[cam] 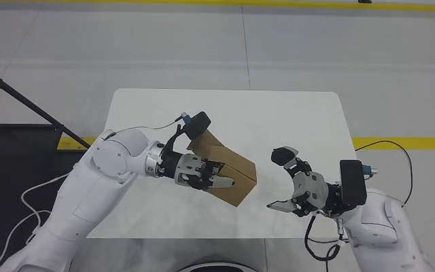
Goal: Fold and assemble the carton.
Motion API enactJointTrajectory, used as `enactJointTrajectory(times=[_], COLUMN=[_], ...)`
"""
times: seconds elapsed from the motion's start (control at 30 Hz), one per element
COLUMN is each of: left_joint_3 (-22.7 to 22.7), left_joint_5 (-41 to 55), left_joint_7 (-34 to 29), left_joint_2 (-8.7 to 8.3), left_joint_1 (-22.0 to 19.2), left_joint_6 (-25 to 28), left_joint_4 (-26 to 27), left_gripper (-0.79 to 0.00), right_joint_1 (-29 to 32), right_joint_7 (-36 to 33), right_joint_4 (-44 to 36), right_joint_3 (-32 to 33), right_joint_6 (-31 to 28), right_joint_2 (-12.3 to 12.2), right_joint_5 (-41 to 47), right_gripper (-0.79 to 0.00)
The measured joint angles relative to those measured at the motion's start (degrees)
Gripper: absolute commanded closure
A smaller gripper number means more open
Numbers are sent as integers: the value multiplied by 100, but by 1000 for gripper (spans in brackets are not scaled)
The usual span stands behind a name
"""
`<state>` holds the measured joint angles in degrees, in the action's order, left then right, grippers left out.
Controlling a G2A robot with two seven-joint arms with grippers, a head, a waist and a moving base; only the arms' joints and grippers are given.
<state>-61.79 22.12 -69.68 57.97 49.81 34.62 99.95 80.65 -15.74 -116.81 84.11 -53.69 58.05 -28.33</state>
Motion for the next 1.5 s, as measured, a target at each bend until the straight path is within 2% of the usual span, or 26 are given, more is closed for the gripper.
enactJointTrajectory(times=[0.2, 0.37, 0.63, 0.77, 0.93, 1.03, 1.37, 1.5], left_joint_3=[13, 107, 423, 920, 1886, 2351, 2366, 2492], left_joint_5=[-39, -667, -1753, -2450, -3241, -3754, -3768, -4353], left_joint_7=[26, -23, 166, 337, 687, 695, 685, 670], left_joint_2=[0, -10, -105, -239, -467, -594, -596, -581], left_joint_1=[24, 42, -407, -799, -1517, -1948, -1955, -1844], left_joint_6=[-25, -47, 167, 341, 692, 696, 683, 595], left_joint_4=[35, 206, 231, 345, 326, 277, 273, 332], left_gripper=[0, 0, 0, 0, 0, 0, 0, 0], right_joint_1=[0, 0, 0, 0, 0, 0, 0, 0], right_joint_7=[0, 0, 0, 0, 0, 0, 0, 0], right_joint_4=[0, 0, 0, 0, 0, 0, 0, 0], right_joint_3=[0, 0, 0, 0, 0, 0, 0, 0], right_joint_6=[0, 0, 0, 0, 0, 0, 0, 0], right_joint_2=[0, 0, 0, 0, 0, 0, 0, 0], right_joint_5=[0, 0, 0, 0, 0, 0, 0, 0], right_gripper=[-785, -785, -785, -785, -785, -785, -785, -785])
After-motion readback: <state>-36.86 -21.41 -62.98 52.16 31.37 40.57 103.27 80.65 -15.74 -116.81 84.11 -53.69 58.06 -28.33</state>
